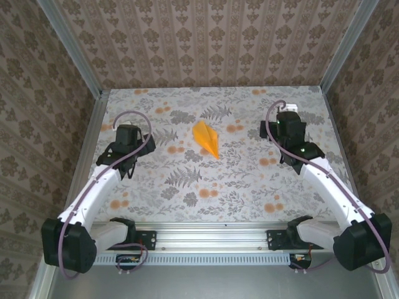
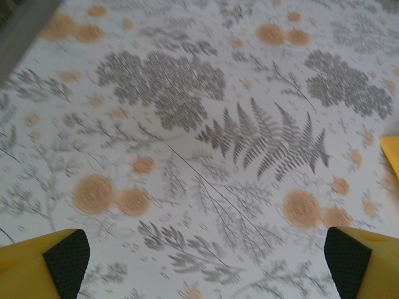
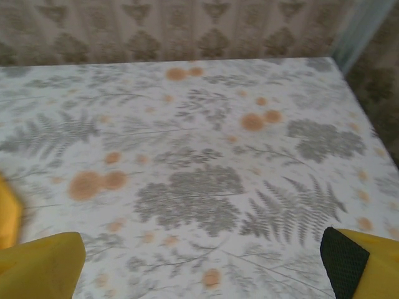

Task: Fold a paper plane with a square sheet of paper (pick it up from the middle)
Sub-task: Reset both arms

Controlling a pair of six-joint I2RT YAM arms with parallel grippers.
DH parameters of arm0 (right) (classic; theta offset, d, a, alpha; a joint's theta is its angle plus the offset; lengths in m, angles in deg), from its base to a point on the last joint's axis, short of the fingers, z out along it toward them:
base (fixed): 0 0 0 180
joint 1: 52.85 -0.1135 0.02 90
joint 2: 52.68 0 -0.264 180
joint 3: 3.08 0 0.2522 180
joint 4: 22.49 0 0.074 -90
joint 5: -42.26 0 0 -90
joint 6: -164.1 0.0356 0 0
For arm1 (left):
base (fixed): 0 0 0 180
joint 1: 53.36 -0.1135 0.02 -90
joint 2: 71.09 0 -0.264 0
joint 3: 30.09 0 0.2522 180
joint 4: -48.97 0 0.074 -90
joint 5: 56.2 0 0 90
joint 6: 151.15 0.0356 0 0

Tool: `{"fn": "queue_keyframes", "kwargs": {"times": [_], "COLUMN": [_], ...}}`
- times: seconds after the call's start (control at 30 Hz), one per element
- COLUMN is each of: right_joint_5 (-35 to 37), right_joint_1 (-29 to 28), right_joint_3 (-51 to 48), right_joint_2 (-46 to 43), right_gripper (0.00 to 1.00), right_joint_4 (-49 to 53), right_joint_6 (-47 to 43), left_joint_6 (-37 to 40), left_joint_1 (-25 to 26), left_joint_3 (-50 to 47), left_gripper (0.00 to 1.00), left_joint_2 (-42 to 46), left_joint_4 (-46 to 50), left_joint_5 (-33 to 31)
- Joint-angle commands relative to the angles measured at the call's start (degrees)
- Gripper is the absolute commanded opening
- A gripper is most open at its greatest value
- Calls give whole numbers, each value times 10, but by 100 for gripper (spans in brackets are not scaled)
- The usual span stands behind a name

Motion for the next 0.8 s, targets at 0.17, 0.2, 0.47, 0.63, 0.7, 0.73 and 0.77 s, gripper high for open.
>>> {"fn": "queue_keyframes", "kwargs": {"times": [0.17,0.2,0.47,0.63,0.7,0.73,0.77], "right_joint_5": [98,97,45,11,-14,-31,-47], "right_joint_1": [61,67,92,94,102,109,113], "right_joint_3": [-183,-204,-310,-324,-322,-320,-319], "right_joint_2": [-24,-23,26,65,80,86,96], "right_gripper": [100,100,100,100,100,100,100], "right_joint_4": [-212,-239,-423,-510,-534,-542,-556], "right_joint_6": [5,2,-49,-64,-68,-67,-65], "left_joint_6": [63,64,148,203,228,240,247], "left_joint_1": [-67,-74,-109,-123,-128,-131,-138], "left_joint_3": [-94,-103,-207,-273,-289,-297,-305], "left_gripper": [100,100,100,100,100,100,100], "left_joint_2": [44,45,35,11,-5,-11,-20], "left_joint_4": [-113,-121,-297,-456,-508,-534,-562], "left_joint_5": [-130,-143,-119,-41,-11,4,23]}}
